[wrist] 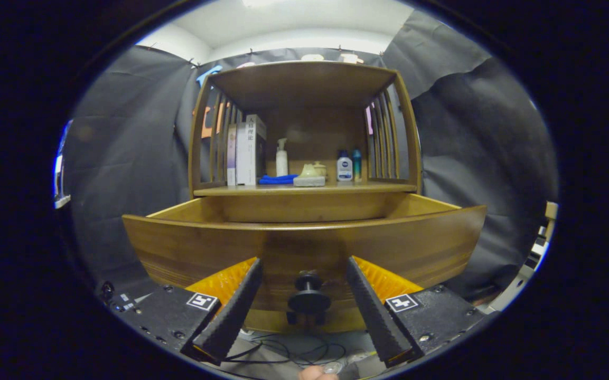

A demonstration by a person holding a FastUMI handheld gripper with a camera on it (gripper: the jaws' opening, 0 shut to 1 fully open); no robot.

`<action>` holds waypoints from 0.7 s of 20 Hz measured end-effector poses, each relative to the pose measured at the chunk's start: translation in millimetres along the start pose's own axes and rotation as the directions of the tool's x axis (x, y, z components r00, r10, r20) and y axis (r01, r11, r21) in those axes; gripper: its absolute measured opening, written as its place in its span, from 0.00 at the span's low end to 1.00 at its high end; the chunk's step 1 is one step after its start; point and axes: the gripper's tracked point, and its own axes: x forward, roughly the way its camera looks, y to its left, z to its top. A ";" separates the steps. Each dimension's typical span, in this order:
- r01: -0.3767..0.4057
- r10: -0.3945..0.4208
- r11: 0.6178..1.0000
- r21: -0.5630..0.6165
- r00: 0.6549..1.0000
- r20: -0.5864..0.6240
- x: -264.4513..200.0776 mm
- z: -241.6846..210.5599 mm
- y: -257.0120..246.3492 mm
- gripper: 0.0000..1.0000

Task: Pull open the drawer, take out the items inside it, and place them on the countertop above the cabinet.

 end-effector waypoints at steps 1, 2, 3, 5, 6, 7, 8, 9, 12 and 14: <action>0.006 -0.006 1.000 0.010 1.000 -0.006 3.4 -0.6 -0.7 1.00; -0.009 0.010 1.000 0.019 1.000 -0.011 5.9 -2.5 3.4 1.00; -0.009 0.009 1.000 0.015 1.000 -0.009 3.9 -1.3 3.2 1.00; -0.006 0.006 1.000 -0.006 1.000 0.003 7.7 -1.3 5.7 0.98; -0.005 0.005 1.000 -0.007 1.000 0.006 8.5 -3.4 5.9 0.97; -0.006 0.006 1.000 -0.003 1.000 0.005 8.5 -2.9 5.5 0.98; -0.006 0.006 1.000 -0.003 1.000 0.009 9.9 -2.5 6.5 0.97; -0.006 0.006 1.000 -0.006 1.000 0.005 10.3 -2.4 6.6 0.97; -0.004 0.004 1.000 -0.005 1.000 0.007 12.6 -3.0 7.7 0.97; -0.004 0.004 1.000 -0.002 1.000 0.009 13.5 -3.1 8.7 0.97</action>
